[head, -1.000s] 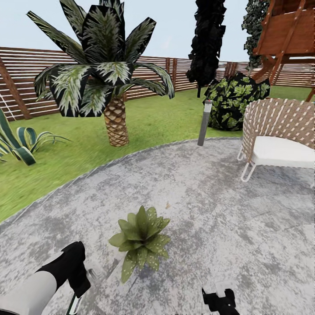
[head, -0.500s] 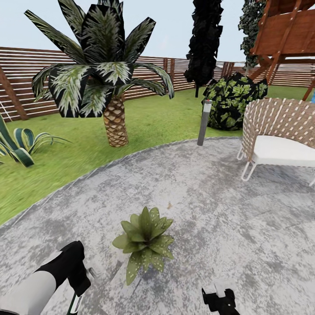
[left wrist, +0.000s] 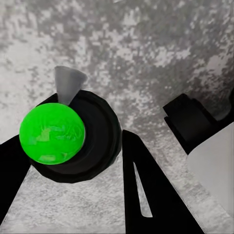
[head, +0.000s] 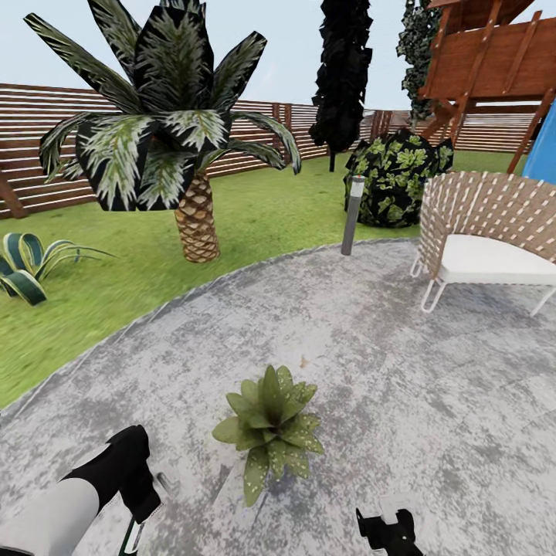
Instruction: Pick up the pesticide atomizer in the garden and spray insectifuge to fully cover both potted plants in the garden.
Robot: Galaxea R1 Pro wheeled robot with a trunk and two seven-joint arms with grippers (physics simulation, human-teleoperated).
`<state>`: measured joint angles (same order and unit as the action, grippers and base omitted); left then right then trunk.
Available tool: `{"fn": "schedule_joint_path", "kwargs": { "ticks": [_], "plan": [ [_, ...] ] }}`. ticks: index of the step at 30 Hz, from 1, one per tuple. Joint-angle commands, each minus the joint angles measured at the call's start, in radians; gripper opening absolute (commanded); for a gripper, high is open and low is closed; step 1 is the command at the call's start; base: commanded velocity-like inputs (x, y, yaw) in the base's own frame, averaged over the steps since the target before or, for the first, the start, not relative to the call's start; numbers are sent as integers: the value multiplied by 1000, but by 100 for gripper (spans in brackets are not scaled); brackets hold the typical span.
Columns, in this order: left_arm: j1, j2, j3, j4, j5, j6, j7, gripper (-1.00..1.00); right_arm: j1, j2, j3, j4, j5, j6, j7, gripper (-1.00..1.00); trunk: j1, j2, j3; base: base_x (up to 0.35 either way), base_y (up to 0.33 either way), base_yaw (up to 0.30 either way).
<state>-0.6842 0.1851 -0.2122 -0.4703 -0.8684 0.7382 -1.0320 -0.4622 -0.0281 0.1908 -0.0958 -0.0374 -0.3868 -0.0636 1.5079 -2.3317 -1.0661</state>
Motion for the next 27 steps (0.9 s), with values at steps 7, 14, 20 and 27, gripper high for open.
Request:
{"fn": "schedule_joint_path", "kwargs": {
  "ticks": [7, 14, 20, 27],
  "plan": [
    [0, -2, -3, -2, -4, 6, -7, -100, 0, -2, 7, 2, -5, -3, -5, 100, 0, 0, -1, 192, 219, -153],
    [-5, -4, -7, -18, -6, 2, -16, -100, -1, -3, 8, 3, -4, -2, -5, 100, 0, 0, -1, 29, 23, -272],
    [-26, -12, -12, -24, -11, 2, -55, -100, 0, -14, 9, 3, -4, -3, -5, 100, 0, 0, -1, 1, 1, -285],
    [-72, -14, -21, -24, -14, -1, -104, -100, -1, -19, 9, 2, -4, -3, -5, 100, 0, 0, -1, 0, 0, -286]
  ]
}}
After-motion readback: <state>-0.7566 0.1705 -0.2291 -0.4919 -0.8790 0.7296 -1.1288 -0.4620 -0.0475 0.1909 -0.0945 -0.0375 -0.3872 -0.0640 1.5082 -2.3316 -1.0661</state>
